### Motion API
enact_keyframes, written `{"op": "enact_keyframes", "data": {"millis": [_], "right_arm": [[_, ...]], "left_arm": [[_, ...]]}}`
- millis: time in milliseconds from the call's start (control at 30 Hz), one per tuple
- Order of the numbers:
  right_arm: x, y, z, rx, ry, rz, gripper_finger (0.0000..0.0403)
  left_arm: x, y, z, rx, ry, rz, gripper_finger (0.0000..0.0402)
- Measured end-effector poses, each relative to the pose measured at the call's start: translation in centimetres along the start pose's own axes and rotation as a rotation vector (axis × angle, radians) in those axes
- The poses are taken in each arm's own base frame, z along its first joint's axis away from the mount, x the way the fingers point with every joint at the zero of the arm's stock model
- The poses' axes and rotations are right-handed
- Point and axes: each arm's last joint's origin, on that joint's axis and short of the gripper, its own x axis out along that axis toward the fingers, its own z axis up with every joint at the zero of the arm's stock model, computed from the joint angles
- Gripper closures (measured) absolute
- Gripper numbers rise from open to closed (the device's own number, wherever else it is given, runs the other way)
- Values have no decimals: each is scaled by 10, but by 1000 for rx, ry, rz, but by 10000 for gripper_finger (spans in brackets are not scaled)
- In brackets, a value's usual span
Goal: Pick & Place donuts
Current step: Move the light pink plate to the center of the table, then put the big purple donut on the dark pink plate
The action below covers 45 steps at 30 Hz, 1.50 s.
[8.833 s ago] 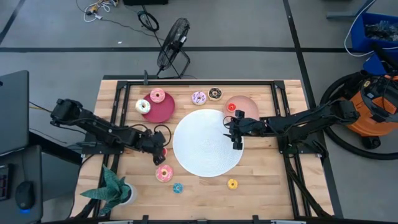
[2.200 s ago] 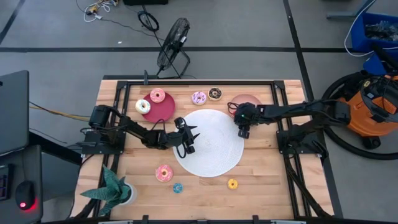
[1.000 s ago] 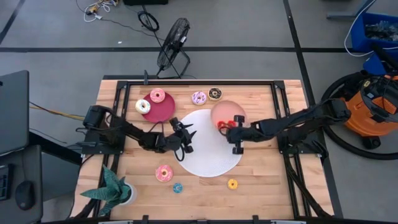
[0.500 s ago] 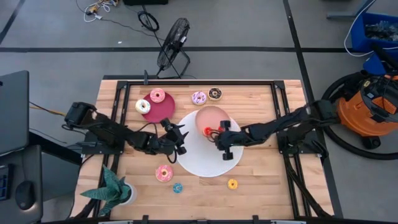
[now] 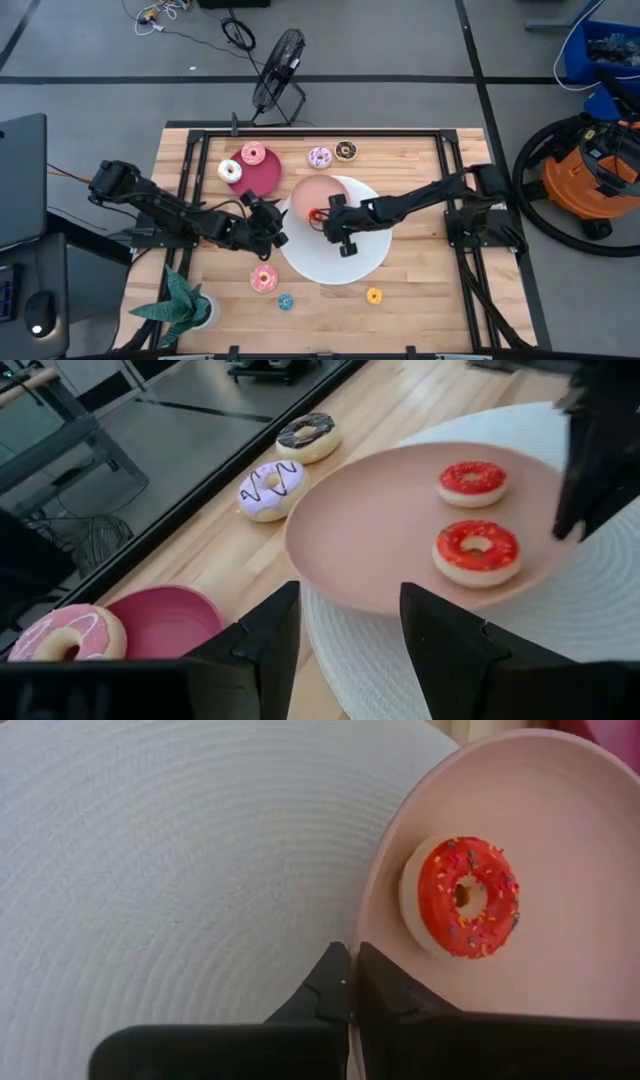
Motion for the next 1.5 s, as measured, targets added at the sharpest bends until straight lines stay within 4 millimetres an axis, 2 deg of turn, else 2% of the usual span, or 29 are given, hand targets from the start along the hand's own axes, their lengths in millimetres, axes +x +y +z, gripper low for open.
{"op": "enact_keyframes", "data": {"millis": [200,567,667,767,867,967,1133,1300,1500], "right_arm": [[1,-6,-2,22,-10,44,395],[3,-5,-4,14,-2,87,358],[4,-5,-5,17,3,89,332],[3,-5,-5,2,2,104,287],[-12,-9,-4,-14,12,92,236],[-39,-14,-4,17,48,89,194],[-88,-11,-12,134,88,170,161],[-108,17,-46,235,77,213,158],[-104,59,-109,435,25,195,158]], "left_arm": [[0,0,0,-19,0,1,225],[0,0,1,-27,-4,-1,225],[0,0,1,-28,-4,-1,225],[0,-1,0,-28,-4,-3,225],[-2,-2,0,-27,-6,-12,225],[-5,-4,-1,-22,-9,-23,225],[-9,-6,-2,-14,-13,-40,225],[-12,-8,-3,-9,-17,-53,225],[-13,-9,-3,-56,-14,-61,225]]}}
